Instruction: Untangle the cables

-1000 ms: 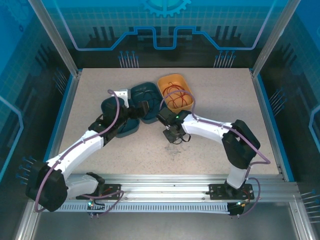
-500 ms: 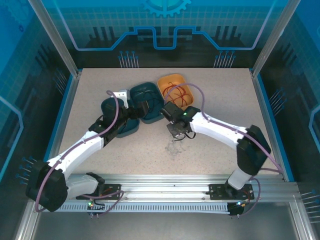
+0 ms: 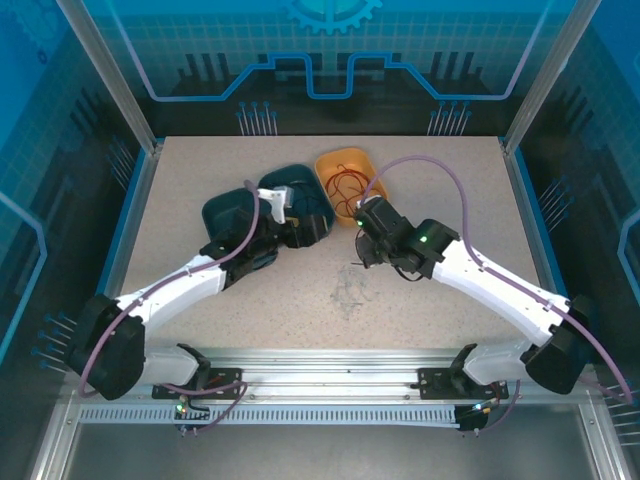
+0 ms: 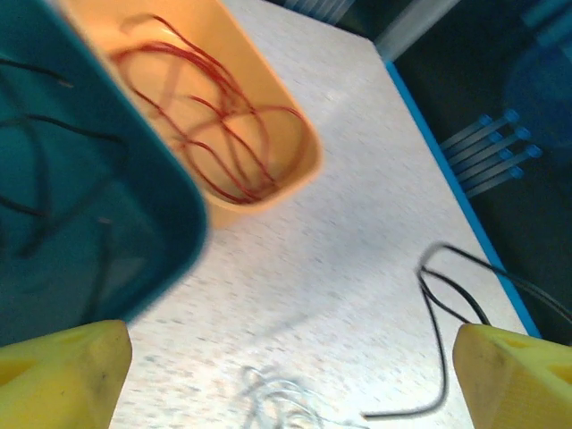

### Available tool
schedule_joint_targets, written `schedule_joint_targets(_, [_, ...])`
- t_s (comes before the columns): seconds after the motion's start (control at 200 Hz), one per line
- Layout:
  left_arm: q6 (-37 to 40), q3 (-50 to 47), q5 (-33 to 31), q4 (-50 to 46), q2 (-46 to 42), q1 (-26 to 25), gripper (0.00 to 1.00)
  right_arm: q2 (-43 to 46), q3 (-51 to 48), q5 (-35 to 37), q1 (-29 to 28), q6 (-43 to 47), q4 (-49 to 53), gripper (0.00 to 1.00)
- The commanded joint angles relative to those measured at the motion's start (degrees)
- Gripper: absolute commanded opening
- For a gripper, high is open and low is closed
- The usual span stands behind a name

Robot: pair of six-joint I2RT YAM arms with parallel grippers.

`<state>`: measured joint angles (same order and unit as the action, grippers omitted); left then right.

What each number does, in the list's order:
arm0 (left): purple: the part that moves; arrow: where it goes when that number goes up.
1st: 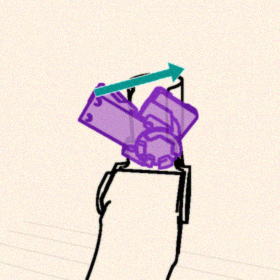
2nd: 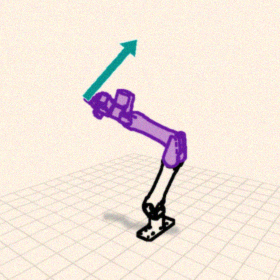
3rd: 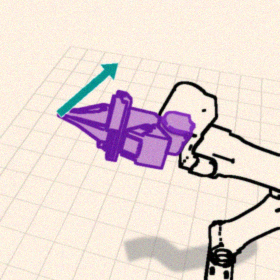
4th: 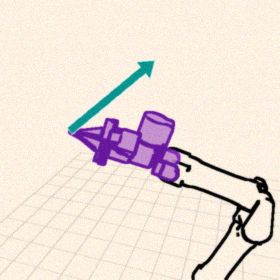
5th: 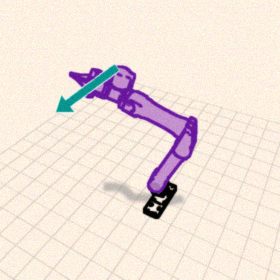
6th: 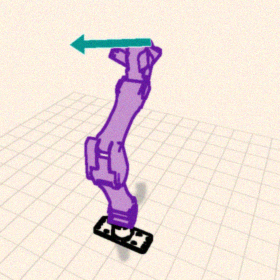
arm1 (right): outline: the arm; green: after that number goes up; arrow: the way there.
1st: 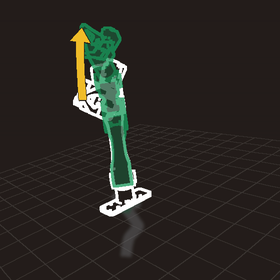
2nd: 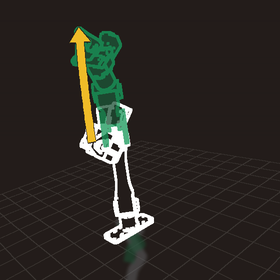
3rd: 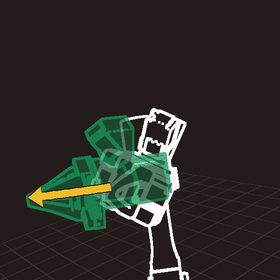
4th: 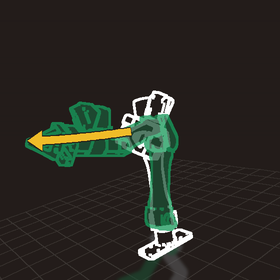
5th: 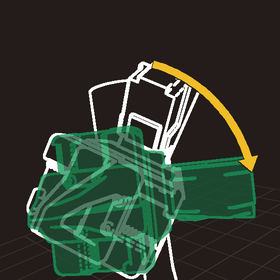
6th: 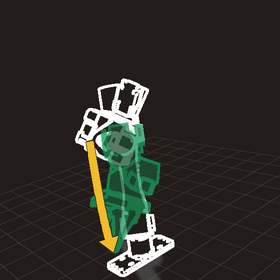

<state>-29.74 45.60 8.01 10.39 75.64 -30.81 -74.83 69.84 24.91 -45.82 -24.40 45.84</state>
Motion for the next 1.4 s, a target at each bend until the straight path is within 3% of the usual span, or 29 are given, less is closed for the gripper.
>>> schedule_joint_targets(0.0, [-1.17,0.48,7.22,7.09,1.18,-2.98,0.87,2.21,-1.95,-0.59,1.42,-2.50,-3.61,0.05])
schedule_joint_targets(0.195, [-1.13,-0.14,12.84,13.45,3.60,-5.97,0.82,5.00,-5.42,-4.33,3.39,-4.49,-9.21,0.04])
schedule_joint_targets(0.515, [-3.63,1.85,16.47,18.35,11.39,-8.01,0.72,6.79,-7.11,-8.10,4.28,-5.60,-13.27,0.04])
schedule_joint_targets(0.65, [-4.63,2.42,16.38,20.93,13.03,-8.17,0.59,7.43,-7.86,-9.27,4.25,-5.98,-14.17,0.04])
schedule_joint_targets(0.81, [-3.41,3.26,14.51,19.53,13.10,-8.15,0.16,8.35,-8.74,-9.59,4.43,-6.11,-14.40,0.05])
schedule_joint_targets(0.881, [-1.66,3.39,12.32,16.97,12.05,-8.17,0.03,8.71,-8.99,-8.72,4.64,-6.18,-13.57,0.07])
schedule_joint_targets(0.976, [2.40,4.66,8.75,11.01,9.73,-8.04,0.00,9.58,-9.64,-8.38,5.26,-6.42,-12.76,0.10])
schedule_joint_targets(1.176, [10.96,6.99,1.38,1.83,3.74,-7.32,0.00,12.95,-12.19,-10.19,6.84,-5.92,-14.73,0.21])
schedule_joint_targets(1.271, [12.12,7.35,0.10,0.59,1.49,-5.97,0.00,14.79,-14.09,-10.88,8.03,-5.98,-16.03,0.37])
schedule_joint_targets(1.336, [12.70,7.63,-0.16,0.29,0.12,-5.20,0.00,16.27,-15.59,-12.43,9.13,-6.01,-17.37,0.55])
schedule_joint_targets(1.396, [14.06,8.23,-0.80,-0.57,-1.01,-4.76,0.00,17.44,-16.51,-13.40,9.99,-5.92,-18.19,0.59])
